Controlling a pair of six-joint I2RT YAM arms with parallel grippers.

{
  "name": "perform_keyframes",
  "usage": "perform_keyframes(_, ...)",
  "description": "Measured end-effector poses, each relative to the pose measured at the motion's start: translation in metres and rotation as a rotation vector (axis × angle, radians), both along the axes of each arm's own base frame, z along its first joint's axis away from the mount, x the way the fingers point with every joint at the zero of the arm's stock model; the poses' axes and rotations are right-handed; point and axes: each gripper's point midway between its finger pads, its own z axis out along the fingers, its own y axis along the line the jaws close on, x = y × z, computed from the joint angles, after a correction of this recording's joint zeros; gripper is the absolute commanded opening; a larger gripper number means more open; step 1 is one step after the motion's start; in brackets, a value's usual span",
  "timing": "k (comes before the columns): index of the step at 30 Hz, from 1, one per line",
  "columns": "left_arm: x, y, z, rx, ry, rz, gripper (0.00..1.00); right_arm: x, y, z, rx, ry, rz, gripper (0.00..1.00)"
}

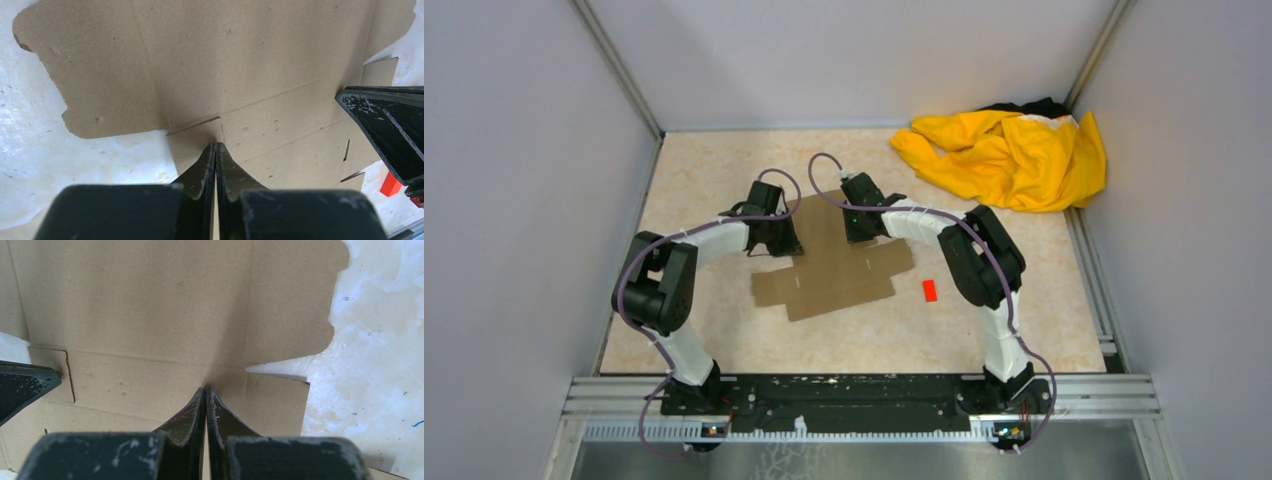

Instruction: Fold the paper box

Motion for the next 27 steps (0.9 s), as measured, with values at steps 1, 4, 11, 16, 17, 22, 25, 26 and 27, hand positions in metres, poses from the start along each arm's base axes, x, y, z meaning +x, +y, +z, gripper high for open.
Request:
perform_keyframes(1,0.000,0.000,0.000,0.002,-0.001,0.001,0.06,0.000,0.000,0.000,0.001,-0.001,0.000,0.01)
perform_keyframes(4,0.001,0.001,-0.001,0.007,-0.002,0.004,0.05,0.000,0.000,0.001,0.008,-0.006,0.001,0.07)
perform_keyframes(11,0.008,-0.004,-0.001,0.013,-0.009,-0.011,0.02,-0.021,-0.012,0.011,0.022,0.041,0.043,0.23)
perform_keyframes(16,0.018,-0.006,0.000,0.034,-0.014,-0.028,0.01,-0.014,-0.038,0.052,0.134,0.034,0.044,0.31)
perform_keyframes(17,0.019,-0.006,0.000,0.037,-0.016,-0.033,0.01,-0.008,-0.048,0.060,0.150,0.021,0.029,0.32)
perform_keyframes(22,0.024,-0.008,0.000,0.043,-0.023,-0.042,0.00,-0.001,-0.098,0.061,0.216,0.021,-0.049,0.33)
perform_keyframes(25,0.024,-0.008,0.000,0.044,-0.023,-0.043,0.00,-0.016,-0.111,0.036,0.243,0.084,-0.064,0.18)
perform_keyframes(26,0.024,-0.008,0.000,0.044,-0.023,-0.043,0.00,-0.024,-0.113,0.027,0.252,0.110,-0.064,0.16)
perform_keyframes(27,0.024,-0.008,0.000,0.044,-0.023,-0.044,0.00,-0.032,-0.113,0.020,0.261,0.136,-0.064,0.14)
